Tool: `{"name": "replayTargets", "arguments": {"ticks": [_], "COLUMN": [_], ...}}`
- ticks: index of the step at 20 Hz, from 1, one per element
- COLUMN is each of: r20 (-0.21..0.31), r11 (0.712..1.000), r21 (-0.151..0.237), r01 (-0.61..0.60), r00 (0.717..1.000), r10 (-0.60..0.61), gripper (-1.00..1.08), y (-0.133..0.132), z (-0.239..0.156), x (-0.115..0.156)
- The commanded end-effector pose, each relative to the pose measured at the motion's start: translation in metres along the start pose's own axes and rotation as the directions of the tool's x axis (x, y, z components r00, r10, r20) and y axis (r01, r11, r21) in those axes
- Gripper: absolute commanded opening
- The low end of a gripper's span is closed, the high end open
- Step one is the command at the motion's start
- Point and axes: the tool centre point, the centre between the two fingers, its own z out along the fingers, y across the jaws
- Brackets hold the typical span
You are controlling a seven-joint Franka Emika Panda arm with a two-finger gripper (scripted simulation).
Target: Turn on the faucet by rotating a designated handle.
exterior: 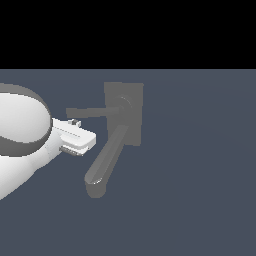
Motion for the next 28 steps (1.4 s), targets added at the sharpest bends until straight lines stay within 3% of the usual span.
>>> {"name": "replayTargets", "arguments": {"ticks": [1,6,11,28], "r20": [-0.008,-0.025,-0.008,0.008], "r11": [1.000,1.000,1.000,0.980], "r21": [0.009,0.017,-0.015,-0.039], "r01": [0.006,-0.006,0.007,0.194], "r00": [1.000,1.000,1.000,0.981], "r10": [-0.006,0.007,-0.007,-0.194], "gripper": [-1.00,-1.00,-1.00,-1.00], "y": [-0.005,-0.010,0.001,-0.019], "z": [0.001,0.000,0.004,-0.002], "x": [0.001,0.003,-0.003,-0.009]}}
